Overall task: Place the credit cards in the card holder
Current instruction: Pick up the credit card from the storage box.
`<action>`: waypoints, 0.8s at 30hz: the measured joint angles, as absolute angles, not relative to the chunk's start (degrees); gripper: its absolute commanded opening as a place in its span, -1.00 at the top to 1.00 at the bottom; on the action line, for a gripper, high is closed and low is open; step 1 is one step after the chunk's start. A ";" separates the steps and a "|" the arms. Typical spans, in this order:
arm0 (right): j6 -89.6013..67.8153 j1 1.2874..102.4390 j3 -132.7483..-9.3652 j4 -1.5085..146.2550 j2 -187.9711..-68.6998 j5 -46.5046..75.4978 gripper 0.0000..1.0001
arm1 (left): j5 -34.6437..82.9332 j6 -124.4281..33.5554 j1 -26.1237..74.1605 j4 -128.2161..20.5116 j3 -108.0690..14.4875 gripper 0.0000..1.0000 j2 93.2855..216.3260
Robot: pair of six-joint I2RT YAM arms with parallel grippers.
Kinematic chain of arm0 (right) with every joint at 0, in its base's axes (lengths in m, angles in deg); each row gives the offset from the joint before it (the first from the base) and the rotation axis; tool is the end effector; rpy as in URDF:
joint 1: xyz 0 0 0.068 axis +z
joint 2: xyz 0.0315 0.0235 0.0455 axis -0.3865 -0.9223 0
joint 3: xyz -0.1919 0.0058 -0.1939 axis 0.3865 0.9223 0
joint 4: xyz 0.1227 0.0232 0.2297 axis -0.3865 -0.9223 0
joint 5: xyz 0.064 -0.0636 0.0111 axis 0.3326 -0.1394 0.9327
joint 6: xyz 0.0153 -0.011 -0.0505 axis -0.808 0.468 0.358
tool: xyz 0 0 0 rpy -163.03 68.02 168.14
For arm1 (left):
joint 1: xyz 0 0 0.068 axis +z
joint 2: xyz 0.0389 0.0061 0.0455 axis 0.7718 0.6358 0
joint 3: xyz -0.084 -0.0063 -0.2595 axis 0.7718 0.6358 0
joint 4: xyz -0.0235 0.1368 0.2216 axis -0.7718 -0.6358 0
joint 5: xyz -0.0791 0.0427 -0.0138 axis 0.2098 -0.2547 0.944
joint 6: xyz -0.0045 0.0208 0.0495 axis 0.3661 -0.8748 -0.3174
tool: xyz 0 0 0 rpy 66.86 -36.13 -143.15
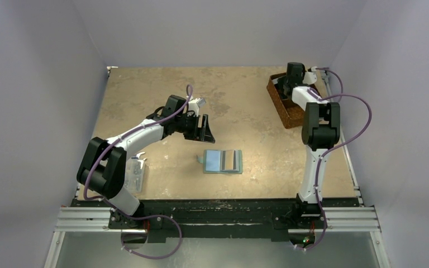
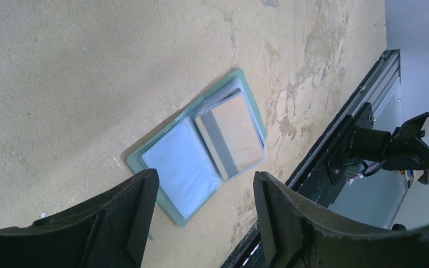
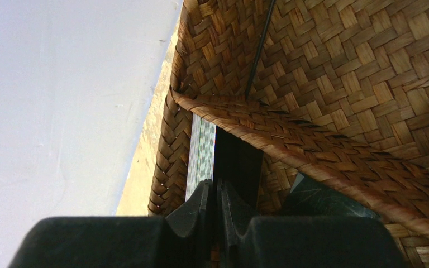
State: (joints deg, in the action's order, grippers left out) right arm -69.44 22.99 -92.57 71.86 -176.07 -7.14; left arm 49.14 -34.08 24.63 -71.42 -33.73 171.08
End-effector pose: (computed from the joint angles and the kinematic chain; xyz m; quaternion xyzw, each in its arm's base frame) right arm 0.5168 -0.0064 0.1830 0.5180 0.7030 0.1677 0.4575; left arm 0.2937 -0.1642 0.2189 0.1255 0.8917 -0.3851 0.2020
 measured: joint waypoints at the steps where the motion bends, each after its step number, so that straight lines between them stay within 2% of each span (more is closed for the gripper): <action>1: -69.68 22.99 -92.57 71.49 -175.92 -7.17 0.91 | 49.14 -34.08 24.63 -71.42 -33.71 -0.35 171.08; 5: -70.99 22.94 -92.48 69.09 -174.47 -7.17 1.00 | 49.20 -34.08 24.63 -71.38 -33.71 -0.35 171.08; 18: -72.00 21.70 -91.78 66.34 -166.76 -7.17 1.00 | 49.71 -34.06 24.63 -70.57 -32.97 -0.35 171.08; 24: -67.80 20.58 -86.07 66.60 -162.63 -7.21 1.00 | 49.99 -33.99 24.63 -70.26 -32.88 -0.35 171.08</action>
State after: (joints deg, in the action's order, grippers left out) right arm -67.80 20.58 -86.07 66.60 -162.63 -7.21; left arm 49.99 -33.99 24.63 -70.26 -32.88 171.08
